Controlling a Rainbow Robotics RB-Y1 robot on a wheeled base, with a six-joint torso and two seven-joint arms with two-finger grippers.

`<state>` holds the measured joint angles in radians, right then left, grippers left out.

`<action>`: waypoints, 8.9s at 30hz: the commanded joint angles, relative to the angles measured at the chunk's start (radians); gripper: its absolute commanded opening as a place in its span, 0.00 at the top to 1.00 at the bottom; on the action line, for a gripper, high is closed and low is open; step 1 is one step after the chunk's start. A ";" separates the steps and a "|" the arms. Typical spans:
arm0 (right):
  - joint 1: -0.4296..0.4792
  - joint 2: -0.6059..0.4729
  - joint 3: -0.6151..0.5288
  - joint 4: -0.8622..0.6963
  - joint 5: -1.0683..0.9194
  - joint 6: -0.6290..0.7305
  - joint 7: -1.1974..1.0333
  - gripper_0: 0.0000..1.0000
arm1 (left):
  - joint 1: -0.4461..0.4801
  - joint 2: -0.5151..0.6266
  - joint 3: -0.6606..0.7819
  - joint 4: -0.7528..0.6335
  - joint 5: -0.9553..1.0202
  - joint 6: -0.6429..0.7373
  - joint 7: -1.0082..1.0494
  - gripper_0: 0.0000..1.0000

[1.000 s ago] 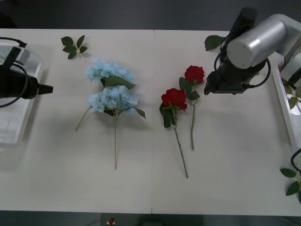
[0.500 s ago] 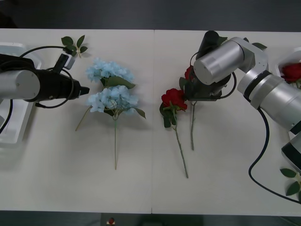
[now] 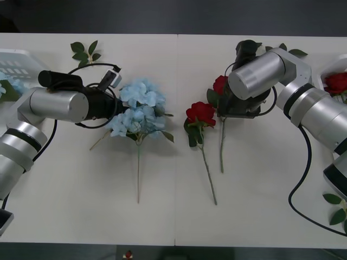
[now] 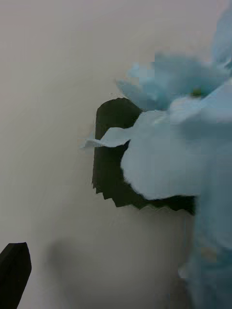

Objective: Put the red flowers into the right box and the blue flowers into the left box

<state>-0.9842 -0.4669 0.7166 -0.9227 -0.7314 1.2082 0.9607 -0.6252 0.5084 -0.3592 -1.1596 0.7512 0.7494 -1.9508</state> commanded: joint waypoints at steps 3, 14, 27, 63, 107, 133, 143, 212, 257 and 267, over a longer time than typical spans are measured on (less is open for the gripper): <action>-0.056 0.014 -0.003 -0.007 0.010 -0.004 0.044 0.13 | -0.014 0.015 -0.011 -0.015 0.007 -0.009 0.059 0.00; -0.056 0.025 -0.003 0.022 0.010 -0.016 0.073 0.66 | -0.013 0.140 0.006 -0.143 0.056 0.038 0.084 0.00; -0.057 0.024 -0.003 0.038 0.020 -0.024 0.093 1.00 | 0.108 0.167 0.045 -0.333 0.096 0.145 0.109 0.00; -0.188 -0.654 -0.032 0.274 -0.410 0.062 0.771 1.00 | 0.076 -0.016 0.045 -0.190 -0.115 0.076 0.119 0.00; -0.048 -0.615 -0.148 -0.182 -0.336 0.264 0.434 0.07 | 0.081 0.380 0.382 -0.439 0.123 0.364 0.156 1.00; -0.021 -0.300 0.268 -0.834 -0.063 0.271 -0.283 0.05 | 0.414 0.539 0.750 -0.167 0.088 0.099 0.170 1.00; -0.016 -0.099 0.273 -0.647 0.024 0.261 -0.244 0.04 | 0.279 0.538 0.600 0.011 0.086 -0.004 0.161 1.00; 0.136 -0.746 -0.213 -0.212 -0.250 0.113 0.635 1.00 | 0.496 0.041 0.101 -0.818 -0.271 0.297 0.513 0.00; 0.136 -0.780 -0.273 -0.159 -0.574 0.079 1.178 0.07 | 0.421 -0.179 -0.187 -0.641 -0.779 0.278 0.693 1.00; 0.137 -0.857 -0.269 -0.597 -0.806 0.149 1.239 0.07 | 0.401 -0.111 -0.113 -0.776 -0.767 0.383 0.702 1.00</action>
<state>-0.8272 -1.3026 0.4634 -1.4587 -1.5140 1.3474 2.1631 -0.1893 0.3540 -0.5192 -1.8307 -0.0388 1.0816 -1.2652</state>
